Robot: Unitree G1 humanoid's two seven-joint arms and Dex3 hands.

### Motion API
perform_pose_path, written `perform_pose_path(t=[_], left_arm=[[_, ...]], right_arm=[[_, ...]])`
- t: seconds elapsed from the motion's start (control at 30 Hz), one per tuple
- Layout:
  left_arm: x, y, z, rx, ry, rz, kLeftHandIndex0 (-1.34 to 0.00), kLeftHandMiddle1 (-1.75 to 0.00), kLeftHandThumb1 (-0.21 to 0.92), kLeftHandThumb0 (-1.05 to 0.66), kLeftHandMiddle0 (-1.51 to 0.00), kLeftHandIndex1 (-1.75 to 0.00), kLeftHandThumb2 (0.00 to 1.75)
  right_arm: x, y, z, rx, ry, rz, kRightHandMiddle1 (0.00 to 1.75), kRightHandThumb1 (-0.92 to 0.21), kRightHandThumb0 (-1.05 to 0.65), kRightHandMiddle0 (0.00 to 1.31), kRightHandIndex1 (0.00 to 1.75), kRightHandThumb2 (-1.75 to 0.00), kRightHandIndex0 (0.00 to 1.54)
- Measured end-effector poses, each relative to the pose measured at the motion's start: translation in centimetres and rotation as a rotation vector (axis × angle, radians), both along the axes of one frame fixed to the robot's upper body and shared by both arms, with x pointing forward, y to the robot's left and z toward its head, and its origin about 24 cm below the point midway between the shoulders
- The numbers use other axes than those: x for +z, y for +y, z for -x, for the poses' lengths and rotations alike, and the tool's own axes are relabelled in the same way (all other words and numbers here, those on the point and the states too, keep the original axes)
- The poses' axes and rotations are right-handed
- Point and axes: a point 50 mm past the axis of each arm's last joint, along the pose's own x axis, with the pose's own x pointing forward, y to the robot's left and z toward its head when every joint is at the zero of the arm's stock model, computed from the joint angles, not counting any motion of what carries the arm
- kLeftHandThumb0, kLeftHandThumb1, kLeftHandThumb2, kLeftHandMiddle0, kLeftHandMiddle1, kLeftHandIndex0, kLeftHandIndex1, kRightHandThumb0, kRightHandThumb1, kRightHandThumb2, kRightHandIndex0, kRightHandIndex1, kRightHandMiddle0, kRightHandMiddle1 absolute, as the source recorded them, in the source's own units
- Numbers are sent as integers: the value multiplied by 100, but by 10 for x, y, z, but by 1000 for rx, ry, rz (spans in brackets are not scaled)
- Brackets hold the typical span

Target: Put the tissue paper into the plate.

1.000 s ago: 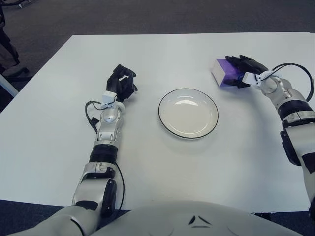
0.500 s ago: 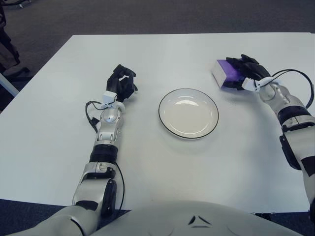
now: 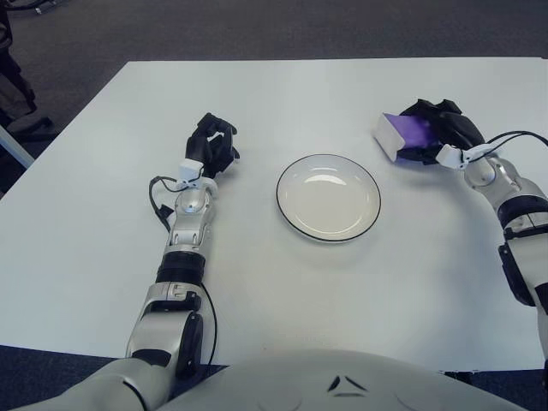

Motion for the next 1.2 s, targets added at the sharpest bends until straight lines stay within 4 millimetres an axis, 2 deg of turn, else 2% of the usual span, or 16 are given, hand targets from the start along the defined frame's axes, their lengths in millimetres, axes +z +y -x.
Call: perform_pose_path(t=[0.13,0.27,0.9,1.2], left_arm=[[0,0,0,0,0,0,-60,-175,92,-35,-82,-175,55],[-1,0,0,0,2,0,-60,-175,92,-35,-82,-175,55],[-1,0,0,0,4,0,-59,-175,92,-35,-82,-175,55],[-1,0,0,1,3,-2,-59,-175,92,-35,-83,-175,56]], right_arm=[[-1,-3,5,9,-13,-64,171,-33,0,47,172,-129,53],[-2,-5,9,12,-32,-119,169,-27,0,51,174,-136,59],[5,-9,15,25,-89,-246,174,-23,0,50,175,-142,62],[17,-3,14,28,-173,-443,174,-23,0,49,175,-142,62]])
